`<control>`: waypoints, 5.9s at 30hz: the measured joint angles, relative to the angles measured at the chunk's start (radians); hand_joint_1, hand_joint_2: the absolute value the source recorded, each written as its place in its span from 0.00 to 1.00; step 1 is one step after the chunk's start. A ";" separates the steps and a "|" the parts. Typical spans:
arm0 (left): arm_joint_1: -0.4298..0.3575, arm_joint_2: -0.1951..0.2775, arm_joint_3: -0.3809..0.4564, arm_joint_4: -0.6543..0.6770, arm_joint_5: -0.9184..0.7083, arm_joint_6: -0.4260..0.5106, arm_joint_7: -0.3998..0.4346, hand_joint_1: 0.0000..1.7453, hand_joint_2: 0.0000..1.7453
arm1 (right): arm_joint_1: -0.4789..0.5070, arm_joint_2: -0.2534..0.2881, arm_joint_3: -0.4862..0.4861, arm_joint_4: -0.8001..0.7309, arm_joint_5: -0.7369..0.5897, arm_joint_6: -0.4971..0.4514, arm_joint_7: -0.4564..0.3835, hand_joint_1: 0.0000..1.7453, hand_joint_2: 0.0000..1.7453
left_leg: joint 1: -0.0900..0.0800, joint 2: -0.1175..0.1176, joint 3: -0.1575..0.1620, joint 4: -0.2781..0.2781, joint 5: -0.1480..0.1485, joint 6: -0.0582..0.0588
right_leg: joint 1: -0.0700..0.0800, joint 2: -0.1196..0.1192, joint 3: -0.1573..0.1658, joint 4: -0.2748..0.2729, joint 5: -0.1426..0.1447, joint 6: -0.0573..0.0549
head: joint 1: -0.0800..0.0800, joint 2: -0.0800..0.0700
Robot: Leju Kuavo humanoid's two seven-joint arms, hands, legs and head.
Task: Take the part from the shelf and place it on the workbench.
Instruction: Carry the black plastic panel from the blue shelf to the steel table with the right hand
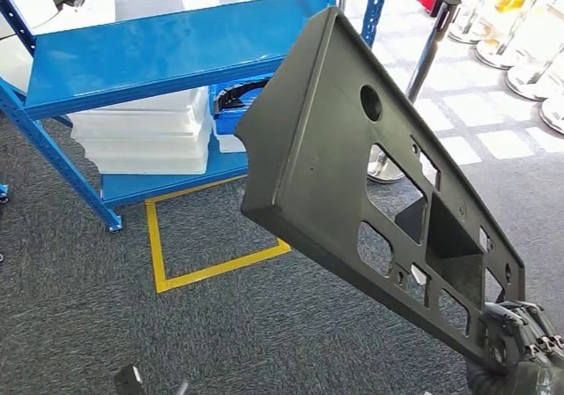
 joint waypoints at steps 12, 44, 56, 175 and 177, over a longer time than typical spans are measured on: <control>0.002 -0.003 0.000 0.000 0.000 0.002 0.000 0.00 1.00 | 0.011 0.010 -0.019 -0.008 -0.014 -0.001 -0.024 1.00 1.00 | -0.002 0.100 0.020 -0.048 0.002 0.026 | -0.008 -0.102 -0.143 0.273 -0.104 0.047 | 0.004 0.000; 0.009 0.000 0.001 -0.001 0.000 0.004 0.000 0.00 1.00 | 0.025 0.052 -0.054 -0.025 -0.056 -0.001 -0.055 1.00 1.00 | 0.000 0.116 0.021 -0.041 -0.004 0.021 | -0.010 -0.116 -0.112 0.195 -0.052 0.045 | 0.003 0.000; 0.008 -0.003 0.001 -0.001 0.000 0.004 0.000 0.00 1.00 | 0.024 0.064 -0.067 -0.032 -0.077 -0.002 -0.066 1.00 1.00 | -0.004 0.059 -0.085 0.216 -0.143 -0.013 | 0.008 -0.074 -0.023 0.006 0.003 -0.022 | -0.001 0.000; 0.003 -0.002 0.018 -0.002 0.003 0.010 -0.003 0.00 1.00 | 0.057 0.106 -0.132 -0.058 -0.130 -0.001 -0.098 1.00 1.00 | 0.001 0.150 0.070 -0.057 -0.042 -0.025 | 0.010 -0.148 -0.034 0.021 -0.013 0.001 | -0.003 0.000; 0.001 -0.003 0.018 -0.002 0.002 0.010 -0.003 0.00 1.00 | 0.054 0.106 -0.132 -0.059 -0.130 -0.002 -0.097 1.00 1.00 | 0.004 0.106 0.045 0.005 -0.082 -0.030 | 0.004 -0.125 -0.027 0.012 -0.010 -0.013 | -0.005 0.000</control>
